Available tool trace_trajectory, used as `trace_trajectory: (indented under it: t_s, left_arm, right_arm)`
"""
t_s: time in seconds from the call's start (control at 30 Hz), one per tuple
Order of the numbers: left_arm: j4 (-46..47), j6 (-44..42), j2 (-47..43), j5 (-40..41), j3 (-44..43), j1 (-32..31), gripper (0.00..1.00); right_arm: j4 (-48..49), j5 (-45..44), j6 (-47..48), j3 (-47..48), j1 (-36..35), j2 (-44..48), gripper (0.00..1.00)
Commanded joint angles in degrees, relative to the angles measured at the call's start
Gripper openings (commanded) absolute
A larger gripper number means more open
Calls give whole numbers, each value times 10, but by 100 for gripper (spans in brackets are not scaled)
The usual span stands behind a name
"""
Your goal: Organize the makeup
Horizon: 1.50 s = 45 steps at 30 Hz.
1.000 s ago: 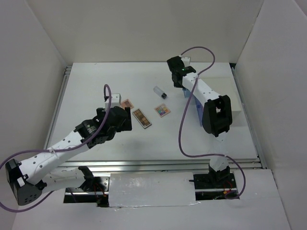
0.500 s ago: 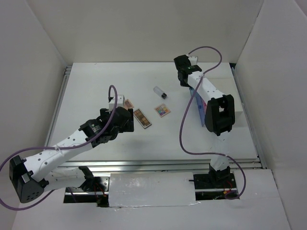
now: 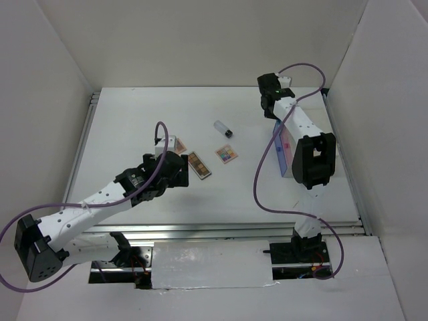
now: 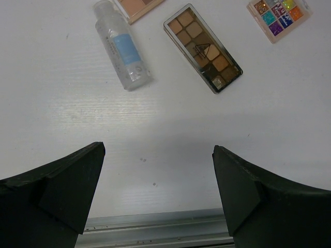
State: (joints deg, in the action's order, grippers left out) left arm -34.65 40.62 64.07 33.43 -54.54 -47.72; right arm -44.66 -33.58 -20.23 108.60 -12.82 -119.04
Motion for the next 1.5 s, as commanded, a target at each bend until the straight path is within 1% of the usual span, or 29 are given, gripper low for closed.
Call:
trace_trajectory:
  t_s: [0.0,0.27,0.43,0.5,0.57,0.63,0.73,0.77,0.8,0.83,0.87,0.9,0.93,0.97,1.0,1.03,1.07,1.1,1.13,1.17,1.2,1.23,1.27,1.3,1.33,1.37,1.4,1.43,1.47]
  left_arm:
    - [21,-5,-3,-6,4,-2,99]
    - [34,-4,-20,-6,18,-1,99]
    - [39,1,-11,-9,18,-2,99]
    - [36,5,-2,-9,15,-2,100]
    - [36,5,3,-13,14,-1,99]
    - [43,7,3,-18,17,-2,99]
    - [56,8,1,-28,22,-1,99]
    - [59,11,3,-29,22,-2,99]
    - [70,10,3,-37,21,-2,99]
    - [79,14,5,-42,18,-2,100]
    - [88,17,7,-45,16,-2,99]
    - [117,18,9,-58,15,-1,99]
    - [142,15,14,-71,15,-1,99]
    - [167,13,18,-88,15,-1,99]
    - [230,12,24,-110,16,1,99]
    - [268,12,31,-171,19,3,99]
    - [306,20,48,-206,22,9,99]
    - [393,31,60,-239,26,13,99]
    - [437,46,95,-307,32,19,99]
    - [525,89,118,-336,34,36,99]
    - [568,112,142,-367,34,41,99]
    - [612,134,172,-422,23,47,99]
    - [656,182,238,-446,15,54,99]
    - [737,205,274,-467,1,54,99]
    - [775,254,355,-511,-43,54,99]
    - [847,276,399,-531,-70,54,97]
    - [876,302,440,-547,-132,53,92]
    - [898,349,515,-563,-164,51,91]
    - [937,369,550,-565,-189,50,89]
  right_arm:
    - [-15,-25,2,-8,4,32,0]
    - [-31,-52,3,-1,6,43,0]
    - [-26,-43,4,-1,6,56,0]
    - [-33,-68,3,-1,8,49,0]
    - [-46,-65,0,8,10,43,0]
    - [-49,-37,-1,9,6,46,0]
    - [-23,68,17,-6,-16,78,3]
    - [-20,103,24,-7,-24,87,6]
    - [-13,181,27,-6,-40,111,14]
    - [-8,223,33,-7,-47,123,20]
    - [-6,260,31,-6,-53,140,29]
    - [2,292,27,-7,-55,177,56]
    - [6,333,17,-17,-56,228,64]
    - [12,333,9,-25,-56,228,70]
    - [26,332,3,-36,-56,288,83]
    - [33,303,-12,-64,-56,321,87]
    - [39,282,-21,-79,-56,355,96]
    - [46,267,-28,-95,-56,418,100]
    - [48,252,-38,-127,-55,447,100]
    - [48,235,-42,-141,-56,499,100]
    - [41,223,-46,-154,-55,522,100]
    - [34,212,-55,-174,-55,541,100]
    - [26,201,-57,-184,-55,563,100]
    - [18,205,-59,-197,-53,604,100]
    - [19,210,-65,-227,-53,625,100]
    - [22,233,-65,-242,-53,671,100]
    - [27,240,-71,-266,-53,692,100]
    - [27,245,-77,-275,-53,730,100]
    - [27,260,-85,-282,-52,746,100]
